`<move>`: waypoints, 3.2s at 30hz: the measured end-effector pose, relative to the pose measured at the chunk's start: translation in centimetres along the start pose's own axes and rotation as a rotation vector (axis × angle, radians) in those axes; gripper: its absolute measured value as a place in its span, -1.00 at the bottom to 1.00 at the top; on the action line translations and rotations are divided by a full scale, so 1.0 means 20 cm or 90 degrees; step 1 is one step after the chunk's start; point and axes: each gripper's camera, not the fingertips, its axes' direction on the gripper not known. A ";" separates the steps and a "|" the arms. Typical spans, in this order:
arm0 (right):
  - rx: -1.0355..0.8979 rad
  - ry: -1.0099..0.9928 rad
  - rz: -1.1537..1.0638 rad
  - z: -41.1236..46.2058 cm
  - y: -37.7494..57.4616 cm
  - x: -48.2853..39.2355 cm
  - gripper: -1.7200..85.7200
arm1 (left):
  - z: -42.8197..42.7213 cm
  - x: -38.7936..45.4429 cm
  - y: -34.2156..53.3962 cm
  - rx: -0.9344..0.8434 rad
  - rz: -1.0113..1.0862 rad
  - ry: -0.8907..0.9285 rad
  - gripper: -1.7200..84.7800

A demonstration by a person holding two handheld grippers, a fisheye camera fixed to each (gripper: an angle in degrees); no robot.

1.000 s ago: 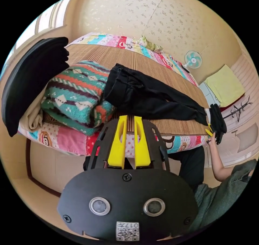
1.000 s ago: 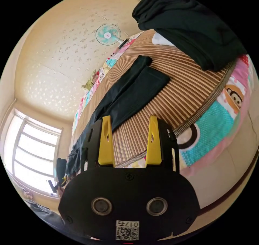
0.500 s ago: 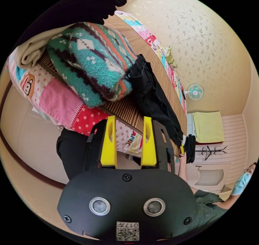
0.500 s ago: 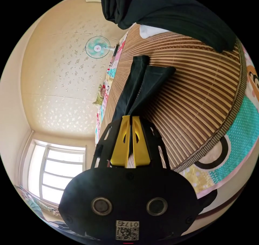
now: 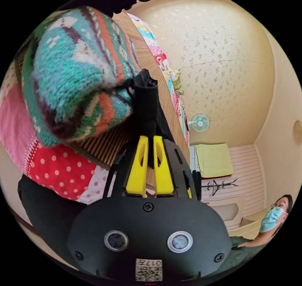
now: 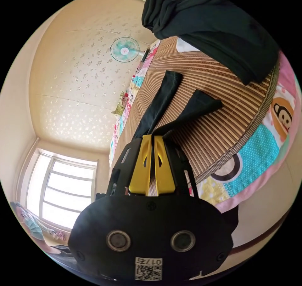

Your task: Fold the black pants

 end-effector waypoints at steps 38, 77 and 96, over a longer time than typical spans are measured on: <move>-0.052 0.357 -0.098 1.24 -0.27 -0.78 -0.62 | 0.04 0.86 0.20 0.101 0.248 -0.317 -0.68; -0.065 0.151 -0.082 0.75 0.10 -0.46 -0.67 | -0.36 0.23 -0.09 0.002 -0.001 -0.106 -0.76; 0.043 0.140 -0.193 0.49 -0.27 -0.80 -0.92 | -0.43 0.29 -0.17 0.005 0.047 -0.154 -0.75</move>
